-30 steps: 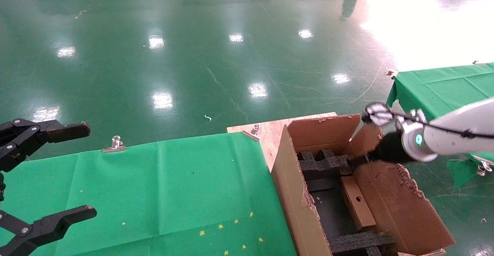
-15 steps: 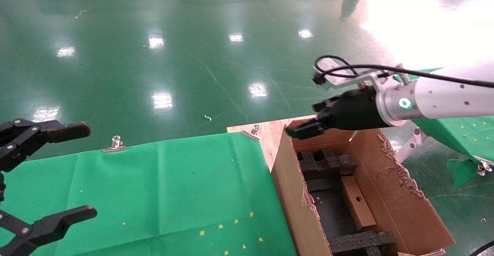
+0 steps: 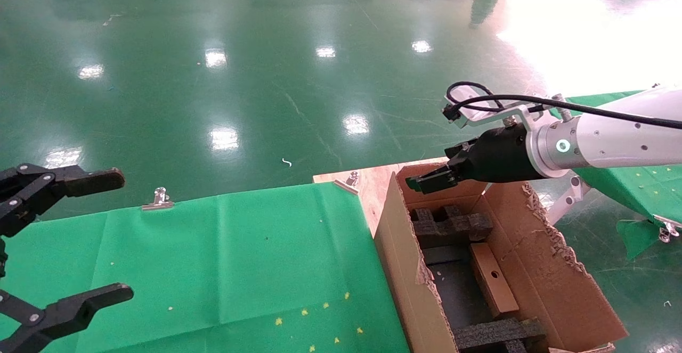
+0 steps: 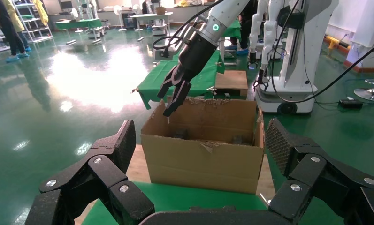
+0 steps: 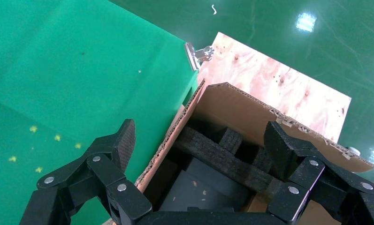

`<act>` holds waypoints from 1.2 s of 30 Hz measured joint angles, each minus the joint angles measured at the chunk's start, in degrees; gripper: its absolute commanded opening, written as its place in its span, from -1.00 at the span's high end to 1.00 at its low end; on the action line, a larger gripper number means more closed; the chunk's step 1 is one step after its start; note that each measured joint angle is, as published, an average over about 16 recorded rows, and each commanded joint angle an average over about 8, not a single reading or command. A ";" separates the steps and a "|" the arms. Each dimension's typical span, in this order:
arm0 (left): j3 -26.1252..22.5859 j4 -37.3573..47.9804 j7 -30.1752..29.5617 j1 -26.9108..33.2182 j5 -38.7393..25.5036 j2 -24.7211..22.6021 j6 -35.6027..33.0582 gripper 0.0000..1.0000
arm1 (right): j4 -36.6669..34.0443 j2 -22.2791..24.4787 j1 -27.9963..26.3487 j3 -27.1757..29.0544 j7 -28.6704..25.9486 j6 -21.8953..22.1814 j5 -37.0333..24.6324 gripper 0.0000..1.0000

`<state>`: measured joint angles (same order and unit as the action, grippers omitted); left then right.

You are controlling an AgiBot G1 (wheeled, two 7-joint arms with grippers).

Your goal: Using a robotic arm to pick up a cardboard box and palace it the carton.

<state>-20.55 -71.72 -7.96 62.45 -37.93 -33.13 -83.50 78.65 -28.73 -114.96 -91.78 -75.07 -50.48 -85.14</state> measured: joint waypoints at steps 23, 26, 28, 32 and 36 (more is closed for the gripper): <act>-0.01 0.01 0.00 0.00 0.00 0.00 0.00 -1.00 | -1.85 -2.17 18.64 26.32 22.25 -12.21 14.90 -1.00; -0.01 0.01 0.00 0.00 0.00 0.00 0.00 -1.00 | -2.10 -2.50 21.38 30.22 25.57 -14.02 17.13 -1.00; -0.01 0.01 0.01 0.00 0.01 0.00 0.00 -1.00 | -2.27 -2.71 23.21 32.82 27.78 -15.23 18.63 -1.00; -0.01 0.01 0.01 0.00 0.01 0.00 0.00 -1.00 | -2.62 -3.15 26.90 38.06 32.24 -17.67 21.64 -1.00; -0.01 0.01 0.01 0.00 0.01 0.00 0.00 -1.00 | -2.95 -3.58 30.56 43.27 36.68 -20.10 24.63 -1.00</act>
<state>-20.56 -71.71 -7.95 62.46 -37.92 -33.13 -83.50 75.70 -32.31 -84.40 -48.50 -38.40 -70.58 -60.51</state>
